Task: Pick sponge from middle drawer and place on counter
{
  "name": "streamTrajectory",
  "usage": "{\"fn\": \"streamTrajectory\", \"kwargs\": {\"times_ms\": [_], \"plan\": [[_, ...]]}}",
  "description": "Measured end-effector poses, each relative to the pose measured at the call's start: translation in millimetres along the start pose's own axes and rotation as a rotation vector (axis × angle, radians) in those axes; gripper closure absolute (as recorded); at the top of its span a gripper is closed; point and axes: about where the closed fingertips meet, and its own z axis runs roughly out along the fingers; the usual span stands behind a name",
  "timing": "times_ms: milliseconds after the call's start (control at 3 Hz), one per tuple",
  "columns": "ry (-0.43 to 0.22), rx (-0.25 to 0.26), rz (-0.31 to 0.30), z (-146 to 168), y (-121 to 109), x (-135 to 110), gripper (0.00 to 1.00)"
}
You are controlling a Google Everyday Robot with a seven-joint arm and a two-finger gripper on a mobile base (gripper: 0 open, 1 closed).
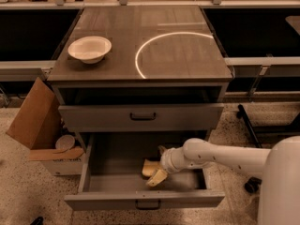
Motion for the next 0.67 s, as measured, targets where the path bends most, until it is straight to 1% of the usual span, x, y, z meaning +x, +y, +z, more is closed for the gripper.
{"fn": "streamTrajectory", "kwargs": {"times_ms": [667], "plan": [[0.088,0.003,-0.047,20.3,0.7,6.0,0.0]]}}
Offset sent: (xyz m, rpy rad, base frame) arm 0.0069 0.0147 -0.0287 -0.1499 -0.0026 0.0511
